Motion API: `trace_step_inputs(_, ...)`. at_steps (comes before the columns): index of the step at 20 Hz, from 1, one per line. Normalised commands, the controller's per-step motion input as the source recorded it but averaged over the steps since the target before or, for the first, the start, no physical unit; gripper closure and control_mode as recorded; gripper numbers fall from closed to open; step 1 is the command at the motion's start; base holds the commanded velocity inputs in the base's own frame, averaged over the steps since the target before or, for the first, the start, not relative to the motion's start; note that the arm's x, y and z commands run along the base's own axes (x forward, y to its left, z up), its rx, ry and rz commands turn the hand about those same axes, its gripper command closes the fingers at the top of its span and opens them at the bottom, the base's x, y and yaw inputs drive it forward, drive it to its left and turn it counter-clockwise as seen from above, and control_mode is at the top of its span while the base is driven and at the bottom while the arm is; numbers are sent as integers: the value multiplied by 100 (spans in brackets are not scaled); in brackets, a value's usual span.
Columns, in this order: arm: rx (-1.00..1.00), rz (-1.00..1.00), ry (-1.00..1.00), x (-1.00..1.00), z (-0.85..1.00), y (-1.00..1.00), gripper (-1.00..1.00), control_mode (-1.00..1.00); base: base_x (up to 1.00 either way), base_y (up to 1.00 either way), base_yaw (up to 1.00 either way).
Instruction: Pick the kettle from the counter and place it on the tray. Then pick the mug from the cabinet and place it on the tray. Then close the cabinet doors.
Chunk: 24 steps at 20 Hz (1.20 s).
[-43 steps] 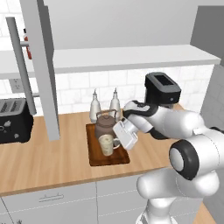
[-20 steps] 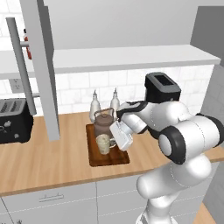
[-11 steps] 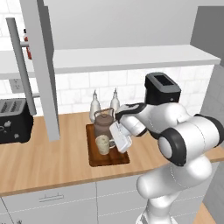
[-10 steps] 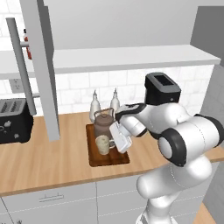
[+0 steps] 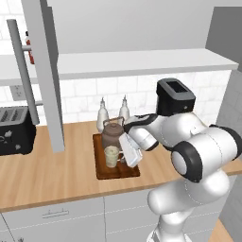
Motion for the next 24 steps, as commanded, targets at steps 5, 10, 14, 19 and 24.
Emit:
trace_step_inputs(5,0,0,2,0,-3,-20,-100,-100,0,0,0)
trace_step_inputs(10,0,-4,0,-7,27,-19,-100,-100,0,0,0)
trace_step_inputs(14,0,-5,0,-12,48,-9,-100,-100,0,0,0)
trace_step_inputs(19,0,-7,0,-24,59,-15,-100,-100,0,0,0)
trace_step_inputs(24,2,-10,0,-41,51,-15,-100,-100,0,0,0)
